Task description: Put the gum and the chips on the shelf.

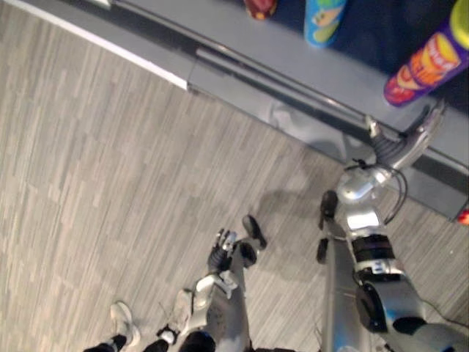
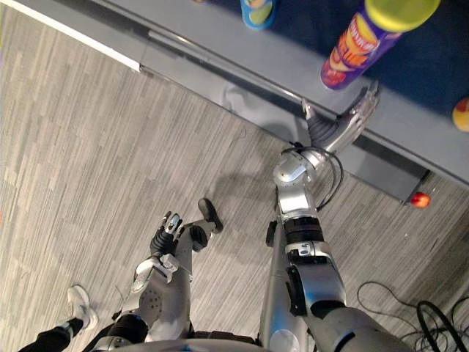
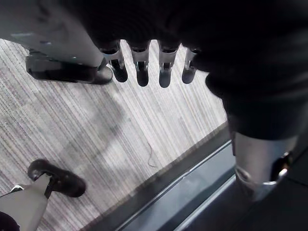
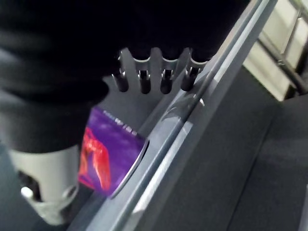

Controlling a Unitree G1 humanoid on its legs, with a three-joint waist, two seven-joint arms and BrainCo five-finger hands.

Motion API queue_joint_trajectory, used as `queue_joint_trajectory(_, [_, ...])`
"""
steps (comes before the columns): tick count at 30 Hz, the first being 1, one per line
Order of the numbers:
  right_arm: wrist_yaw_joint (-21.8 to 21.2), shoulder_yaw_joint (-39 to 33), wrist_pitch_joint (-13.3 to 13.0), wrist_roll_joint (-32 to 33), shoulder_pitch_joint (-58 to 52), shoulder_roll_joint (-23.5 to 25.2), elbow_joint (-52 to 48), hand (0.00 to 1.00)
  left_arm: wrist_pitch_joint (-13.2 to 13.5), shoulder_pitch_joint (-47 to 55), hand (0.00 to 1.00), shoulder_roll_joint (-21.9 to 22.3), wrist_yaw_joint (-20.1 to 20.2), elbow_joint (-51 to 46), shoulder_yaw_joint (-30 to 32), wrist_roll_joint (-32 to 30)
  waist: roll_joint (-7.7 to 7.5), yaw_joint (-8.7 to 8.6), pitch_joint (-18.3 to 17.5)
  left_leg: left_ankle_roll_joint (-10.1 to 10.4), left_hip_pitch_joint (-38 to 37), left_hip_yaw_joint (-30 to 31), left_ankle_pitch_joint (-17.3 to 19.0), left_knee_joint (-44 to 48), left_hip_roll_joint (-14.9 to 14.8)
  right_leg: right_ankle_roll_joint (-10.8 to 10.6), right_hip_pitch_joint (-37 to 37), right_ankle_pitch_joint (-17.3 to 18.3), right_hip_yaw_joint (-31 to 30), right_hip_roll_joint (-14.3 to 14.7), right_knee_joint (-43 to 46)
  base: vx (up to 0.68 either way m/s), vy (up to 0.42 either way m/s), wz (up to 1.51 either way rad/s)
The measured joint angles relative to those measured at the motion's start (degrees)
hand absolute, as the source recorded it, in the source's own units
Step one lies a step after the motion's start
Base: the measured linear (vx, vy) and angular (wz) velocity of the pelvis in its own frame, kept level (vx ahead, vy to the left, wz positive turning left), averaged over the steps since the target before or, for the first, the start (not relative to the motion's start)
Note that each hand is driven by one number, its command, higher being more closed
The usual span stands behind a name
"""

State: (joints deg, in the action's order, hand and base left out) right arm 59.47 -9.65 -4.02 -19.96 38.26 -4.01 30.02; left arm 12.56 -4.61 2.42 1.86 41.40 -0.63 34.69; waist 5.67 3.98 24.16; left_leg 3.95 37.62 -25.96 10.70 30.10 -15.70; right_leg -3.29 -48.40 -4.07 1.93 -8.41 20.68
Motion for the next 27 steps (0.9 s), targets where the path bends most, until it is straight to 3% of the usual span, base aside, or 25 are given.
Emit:
queue_joint_trajectory(4, [-1.1, -3.4, -2.6, 9.5, -2.9, 0.7, 5.2, 0.00, -1.2, -0.8, 0.00, 0.7, -1.8, 4.7, 4.3, -2.4, -0.23, -0.33, -1.3, 0.1, -5.1, 0.0, 1.0, -0.5, 0.1, -0.2, 6.1, 0.2, 0.7, -0.1, -2.4, 0.01, 0.034, -0.04])
queue_joint_trajectory(8, [-3.9, -9.7, -3.1, 21.4, -8.0, 2.8, 13.9, 0.00, -1.8, -1.5, 0.00, 1.4, -4.4, 10.3, 10.2, -6.6, -0.95, -0.74, -3.0, 0.4, -11.3, -0.1, 1.4, -2.5, 0.5, -0.2, 13.0, 0.2, 2.1, -0.4, -5.3, 0.03, 0.018, -0.01])
queue_joint_trajectory(13, [-8.4, -9.8, -4.6, 27.5, -19.9, 7.6, 15.9, 0.00, -2.8, -2.0, 0.00, 1.5, -8.5, 15.7, 11.7, -12.6, -2.08, -1.22, -7.6, 0.9, -16.9, -0.8, 1.6, -5.6, 0.5, -0.2, 18.9, -0.2, 4.5, -0.3, -9.2, 0.09, 0.007, -0.06])
queue_joint_trajectory(15, [-13.3, -7.5, -5.8, 27.6, -25.1, 8.9, 16.6, 0.00, -3.1, -1.8, 0.00, 1.4, -10.0, 15.8, 11.8, -15.4, -3.17, -1.90, -9.6, 1.3, -20.0, -1.1, 1.4, -7.5, 0.6, -0.7, 22.2, -0.5, 4.9, 0.1, -11.3, 0.11, -0.006, -0.02])
queue_joint_trajectory(20, [-24.4, -3.1, -8.6, 26.6, -35.5, 6.8, 13.9, 0.00, -3.0, -1.8, 0.00, 1.1, -12.4, 18.0, 13.1, -21.4, -4.54, -2.56, -14.3, 2.0, -25.6, 0.1, 1.0, -11.2, 1.4, -1.7, 29.5, -1.3, 6.3, 0.5, -16.0, 0.11, -0.001, 0.06])
queue_joint_trajectory(21, [-28.8, -0.7, -9.2, 26.6, -39.1, 5.8, 12.9, 0.00, -3.0, -0.9, 0.00, 0.9, -13.0, 18.0, 13.4, -24.0, -5.13, -2.96, -15.6, 2.4, -27.2, 0.4, 0.7, -12.8, 2.3, -2.1, 31.3, -1.5, 6.6, 0.4, -17.5, 0.07, -0.004, 0.10])
queue_joint_trajectory(27, [-43.8, 4.2, -9.8, 29.7, -44.9, 2.7, 19.3, 0.00, -3.1, 4.2, 0.00, -2.5, -11.5, 20.3, 12.9, -30.8, -6.64, -4.56, -18.4, 2.8, -31.4, 3.3, -0.5, -18.0, 5.0, -2.9, 37.0, -4.2, 6.9, 0.3, -24.6, 0.05, -0.015, 0.05])
